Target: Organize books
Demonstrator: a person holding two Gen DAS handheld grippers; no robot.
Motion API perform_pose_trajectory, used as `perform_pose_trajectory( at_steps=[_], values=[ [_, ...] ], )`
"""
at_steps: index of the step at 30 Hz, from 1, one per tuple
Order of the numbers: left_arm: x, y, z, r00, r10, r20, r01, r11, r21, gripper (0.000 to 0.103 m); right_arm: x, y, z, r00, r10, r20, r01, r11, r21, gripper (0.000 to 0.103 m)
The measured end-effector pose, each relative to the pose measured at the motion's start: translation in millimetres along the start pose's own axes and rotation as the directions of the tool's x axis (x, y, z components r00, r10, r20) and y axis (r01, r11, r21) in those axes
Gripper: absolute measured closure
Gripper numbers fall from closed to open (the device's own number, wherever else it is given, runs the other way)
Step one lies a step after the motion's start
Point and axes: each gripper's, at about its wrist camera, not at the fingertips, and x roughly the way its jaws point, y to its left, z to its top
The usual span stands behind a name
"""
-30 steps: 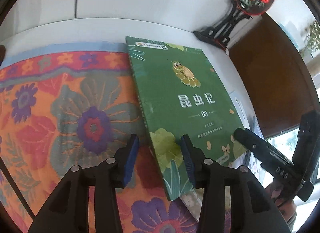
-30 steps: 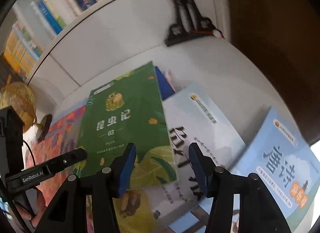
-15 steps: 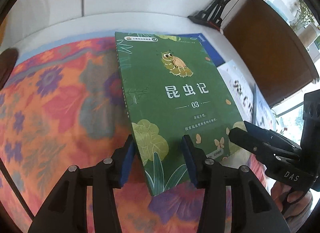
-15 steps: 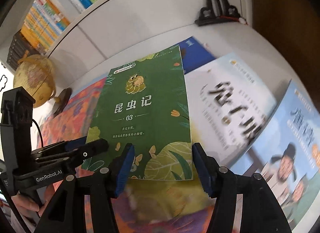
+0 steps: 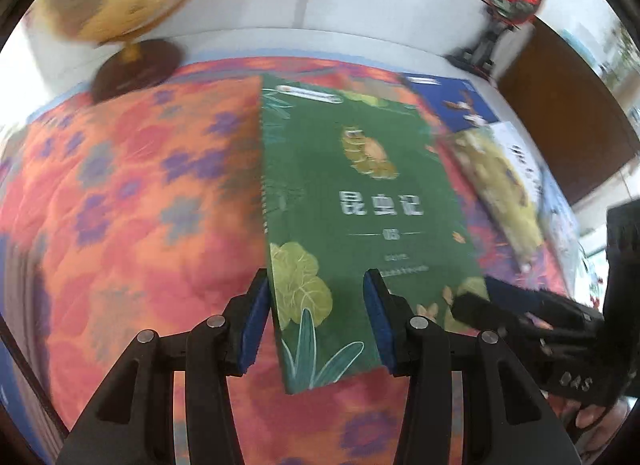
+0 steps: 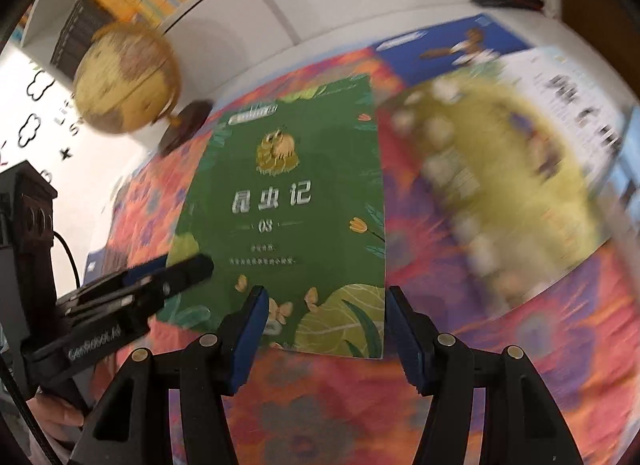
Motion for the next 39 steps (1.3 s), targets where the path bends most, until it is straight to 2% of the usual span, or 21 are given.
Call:
perform_pose_trajectory(
  at_steps=[2, 4, 5, 6, 7, 8, 9, 10, 11, 12, 14, 15, 18, 39],
  values=[
    [5.8, 22.4, -6.6, 1.000, 0.018, -0.016, -0.019, 0.998, -0.059, 0.059, 0.8, 10.5, -6.5, 0.997, -0.060, 0.057, 0.062, 0.998, -0.028, 0.044],
    [2.3, 36.8, -11.1, 0.999, -0.024, 0.038, 0.027, 0.996, -0.086, 0.057, 4.3, 20.8, -11.6, 0.985, -0.134, 0.111, 0.142, 0.988, -0.064, 0.044],
    [2.4, 38.2, -12.2, 0.998, 0.006, 0.059, -0.001, 0.996, -0.086, 0.054, 5.4, 21.9, -12.2, 0.981, -0.150, 0.125, 0.160, 0.985, -0.071, 0.044],
    [3.6, 38.8, -12.8, 0.996, 0.064, 0.069, -0.059, 0.996, -0.070, 0.044, 7.4, 22.1, -13.3, 0.976, -0.169, 0.140, 0.181, 0.980, -0.079, 0.043],
    [6.0, 37.5, -12.7, 0.993, 0.088, 0.084, -0.085, 0.996, -0.037, 0.034, 9.3, 24.2, -16.1, 0.968, -0.185, 0.169, 0.202, 0.975, -0.091, 0.040],
    [9.8, 36.1, -12.6, 0.992, 0.088, 0.089, -0.087, 0.996, -0.008, 0.013, 12.3, 26.0, -15.0, 0.965, -0.188, 0.182, 0.209, 0.972, -0.102, 0.037],
    [17.3, 31.8, -13.0, 0.995, 0.051, 0.089, -0.056, 0.997, 0.049, 0.000, 15.5, 28.4, -16.1, 0.963, -0.184, 0.195, 0.210, 0.970, -0.122, 0.026],
    [20.8, 26.1, -14.0, 0.994, 0.065, 0.092, -0.074, 0.993, 0.095, 0.000, 19.5, 32.8, -17.6, 0.963, -0.175, 0.205, 0.208, 0.966, -0.152, 0.015],
    [20.1, 21.4, -16.4, 0.989, 0.088, 0.122, -0.103, 0.987, 0.124, 0.001, 24.7, 39.0, -19.2, 0.959, -0.192, 0.207, 0.231, 0.954, -0.188, 0.011],
    [19.7, 20.8, -18.9, 0.982, 0.109, 0.152, -0.128, 0.985, 0.117, 0.000, 28.2, 42.1, -18.5, 0.955, -0.212, 0.207, 0.256, 0.943, -0.212, 0.008],
    [19.4, 30.8, -24.1, 0.978, 0.069, 0.198, -0.080, 0.996, 0.048, 0.001, 32.4, 44.3, -17.9, 0.951, -0.228, 0.207, 0.272, 0.937, -0.220, 0.000],
    [18.7, 31.5, -26.3, 0.973, 0.068, 0.221, -0.078, 0.996, 0.039, 0.001, 32.5, 43.8, -18.9, 0.950, -0.232, 0.207, 0.276, 0.935, -0.221, 0.000],
    [20.2, 25.4, -26.4, 0.972, 0.088, 0.218, -0.102, 0.993, 0.055, 0.000, 32.9, 43.3, -20.6, 0.949, -0.237, 0.210, 0.282, 0.934, -0.220, 0.000],
    [19.6, 24.8, -26.3, 0.972, 0.086, 0.218, -0.100, 0.994, 0.053, 0.000, 31.4, 42.4, -22.8, 0.947, -0.238, 0.216, 0.284, 0.934, -0.216, 0.000]
  ],
)
